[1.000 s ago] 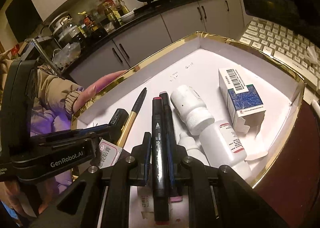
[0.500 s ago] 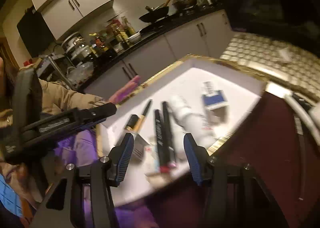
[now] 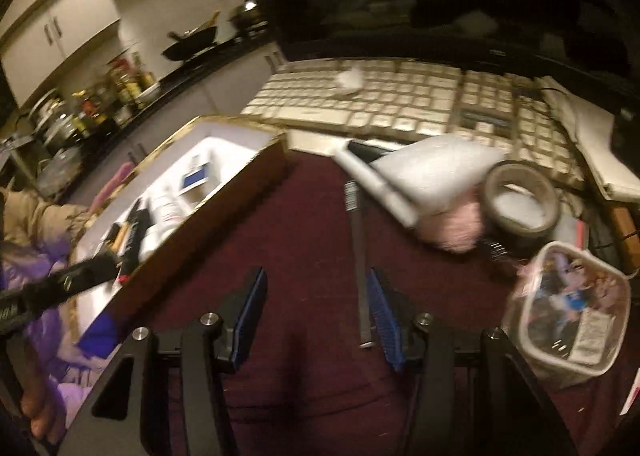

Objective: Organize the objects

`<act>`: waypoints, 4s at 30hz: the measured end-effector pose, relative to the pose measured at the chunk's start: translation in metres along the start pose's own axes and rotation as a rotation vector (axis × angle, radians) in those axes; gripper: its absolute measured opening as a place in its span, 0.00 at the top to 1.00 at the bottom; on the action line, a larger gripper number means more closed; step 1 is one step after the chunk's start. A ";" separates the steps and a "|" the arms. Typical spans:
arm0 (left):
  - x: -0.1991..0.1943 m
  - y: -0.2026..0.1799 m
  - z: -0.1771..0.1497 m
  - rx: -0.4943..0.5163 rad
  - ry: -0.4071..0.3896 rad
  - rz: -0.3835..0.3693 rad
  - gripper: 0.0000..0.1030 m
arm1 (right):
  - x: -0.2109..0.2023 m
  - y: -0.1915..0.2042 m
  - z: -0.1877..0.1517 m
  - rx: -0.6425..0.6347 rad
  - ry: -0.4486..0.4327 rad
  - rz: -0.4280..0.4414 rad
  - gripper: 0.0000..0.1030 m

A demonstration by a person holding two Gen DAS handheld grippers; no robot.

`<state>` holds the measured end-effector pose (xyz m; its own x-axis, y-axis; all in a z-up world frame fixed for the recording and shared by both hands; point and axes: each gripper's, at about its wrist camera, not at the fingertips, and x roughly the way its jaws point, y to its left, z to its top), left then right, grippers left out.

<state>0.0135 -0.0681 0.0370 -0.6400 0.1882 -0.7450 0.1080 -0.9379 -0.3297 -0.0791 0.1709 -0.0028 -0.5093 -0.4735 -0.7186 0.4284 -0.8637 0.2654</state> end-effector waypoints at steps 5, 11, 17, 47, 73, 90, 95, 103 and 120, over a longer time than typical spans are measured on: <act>0.004 -0.005 -0.001 0.013 0.011 0.004 0.57 | 0.022 0.000 0.004 -0.030 0.071 -0.063 0.80; 0.013 -0.007 -0.001 -0.001 0.034 0.000 0.57 | 0.029 0.009 -0.005 -0.122 0.085 -0.153 0.91; 0.017 -0.010 -0.004 0.003 0.045 -0.014 0.57 | 0.027 -0.004 0.001 -0.049 0.088 -0.095 0.94; 0.042 -0.017 -0.004 -0.013 0.136 -0.044 0.57 | -0.006 0.050 -0.045 -0.037 0.126 0.178 0.93; 0.082 -0.061 -0.020 0.219 0.141 0.088 0.88 | -0.016 -0.008 -0.007 -0.012 -0.006 -0.015 0.53; 0.072 -0.052 -0.029 0.240 0.134 0.060 0.90 | 0.049 0.003 0.046 -0.168 0.109 0.007 0.54; 0.069 -0.048 -0.029 0.240 0.137 0.054 0.90 | 0.056 0.010 0.044 -0.208 0.111 0.026 0.55; 0.070 -0.043 -0.025 0.210 0.150 0.041 0.91 | 0.064 0.005 0.037 -0.178 0.147 0.049 0.89; 0.070 -0.048 -0.029 0.249 0.137 0.083 0.90 | 0.012 0.017 -0.004 -0.107 0.091 0.010 0.88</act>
<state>-0.0142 -0.0018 -0.0160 -0.5262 0.1296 -0.8405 -0.0450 -0.9912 -0.1246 -0.0746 0.1507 -0.0099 -0.4367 -0.4601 -0.7730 0.5131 -0.8332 0.2061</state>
